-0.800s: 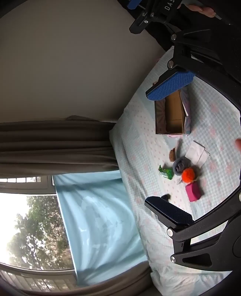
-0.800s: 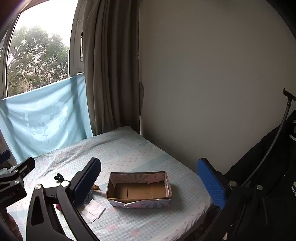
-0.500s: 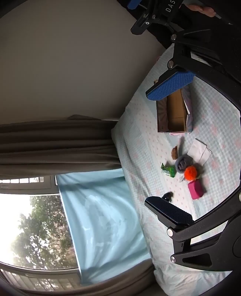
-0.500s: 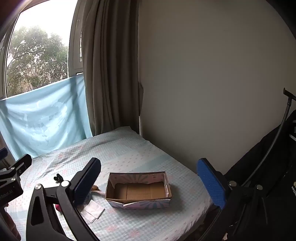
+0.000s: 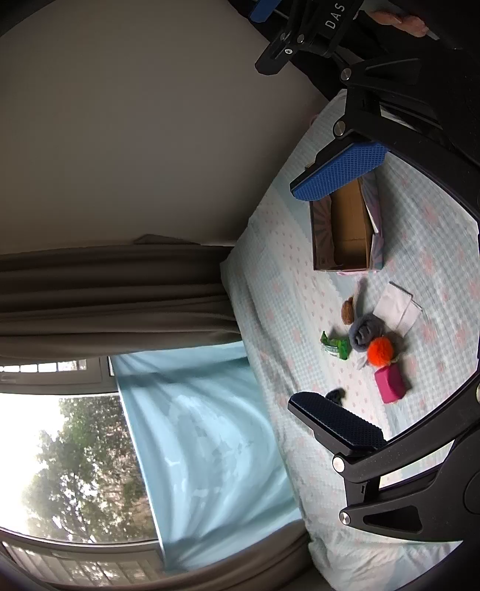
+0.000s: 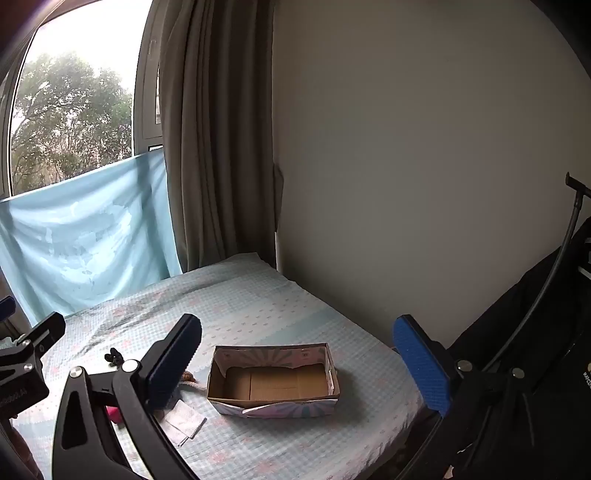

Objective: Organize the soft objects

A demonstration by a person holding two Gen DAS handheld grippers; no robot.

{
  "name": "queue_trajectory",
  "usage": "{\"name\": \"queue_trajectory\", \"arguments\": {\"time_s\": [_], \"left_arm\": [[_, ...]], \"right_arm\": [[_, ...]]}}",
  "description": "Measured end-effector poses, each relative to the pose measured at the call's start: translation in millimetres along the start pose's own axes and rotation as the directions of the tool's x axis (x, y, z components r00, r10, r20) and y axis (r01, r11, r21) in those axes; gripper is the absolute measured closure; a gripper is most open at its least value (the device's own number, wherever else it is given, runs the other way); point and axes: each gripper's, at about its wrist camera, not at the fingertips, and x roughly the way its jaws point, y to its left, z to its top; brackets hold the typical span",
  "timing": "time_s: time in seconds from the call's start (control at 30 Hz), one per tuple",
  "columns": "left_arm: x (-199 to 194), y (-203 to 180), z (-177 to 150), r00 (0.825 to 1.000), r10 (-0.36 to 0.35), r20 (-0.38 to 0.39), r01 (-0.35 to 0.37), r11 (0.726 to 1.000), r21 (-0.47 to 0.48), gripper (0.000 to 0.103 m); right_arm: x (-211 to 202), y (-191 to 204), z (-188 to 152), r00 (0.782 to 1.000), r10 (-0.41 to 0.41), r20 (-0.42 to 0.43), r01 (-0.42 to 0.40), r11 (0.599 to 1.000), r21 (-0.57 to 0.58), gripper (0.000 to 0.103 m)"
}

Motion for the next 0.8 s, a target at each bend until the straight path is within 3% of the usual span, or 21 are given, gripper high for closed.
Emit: {"name": "queue_trajectory", "arguments": {"time_s": [0.8], "left_arm": [[1.8,-3.2,0.4,1.0,-0.003,-0.005,0.002,1.0,-0.02,0.001]], "right_arm": [[-2.0,-2.0,-2.3,1.0,0.005,-0.001,-0.005,1.0,0.004,0.0]]}}
